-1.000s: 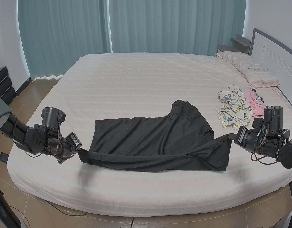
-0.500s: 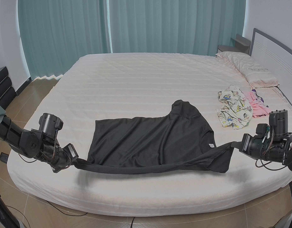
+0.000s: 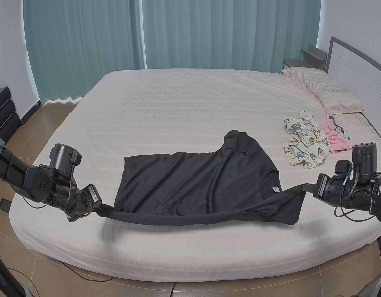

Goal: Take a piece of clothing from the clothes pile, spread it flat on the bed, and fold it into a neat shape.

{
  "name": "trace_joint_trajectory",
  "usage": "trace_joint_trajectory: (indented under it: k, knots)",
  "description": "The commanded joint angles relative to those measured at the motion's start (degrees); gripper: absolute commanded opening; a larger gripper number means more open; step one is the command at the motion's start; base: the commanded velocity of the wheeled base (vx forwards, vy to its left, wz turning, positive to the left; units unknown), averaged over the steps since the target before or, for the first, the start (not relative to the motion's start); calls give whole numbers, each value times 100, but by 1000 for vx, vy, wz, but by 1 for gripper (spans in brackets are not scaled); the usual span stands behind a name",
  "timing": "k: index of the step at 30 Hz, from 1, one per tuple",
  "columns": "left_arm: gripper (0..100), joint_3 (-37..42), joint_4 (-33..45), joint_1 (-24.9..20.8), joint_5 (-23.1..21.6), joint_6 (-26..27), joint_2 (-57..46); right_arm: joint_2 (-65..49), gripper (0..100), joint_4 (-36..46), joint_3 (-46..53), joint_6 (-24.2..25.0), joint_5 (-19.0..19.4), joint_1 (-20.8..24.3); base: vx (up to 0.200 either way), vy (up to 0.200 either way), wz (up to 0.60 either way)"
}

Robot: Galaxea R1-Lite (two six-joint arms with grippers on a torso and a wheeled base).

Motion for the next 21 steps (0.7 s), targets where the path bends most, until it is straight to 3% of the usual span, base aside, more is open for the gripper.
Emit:
trace_joint_trajectory:
  k: [1,21]
  knots:
    - [0,-327,-12,12,0,-23,225,219,0,17,-252,0,13,-30,0,0,0]
    - [0,-1856,14,65,62,-313,1447,1476,0,-36,-1289,9,4,-232,0,0,0]
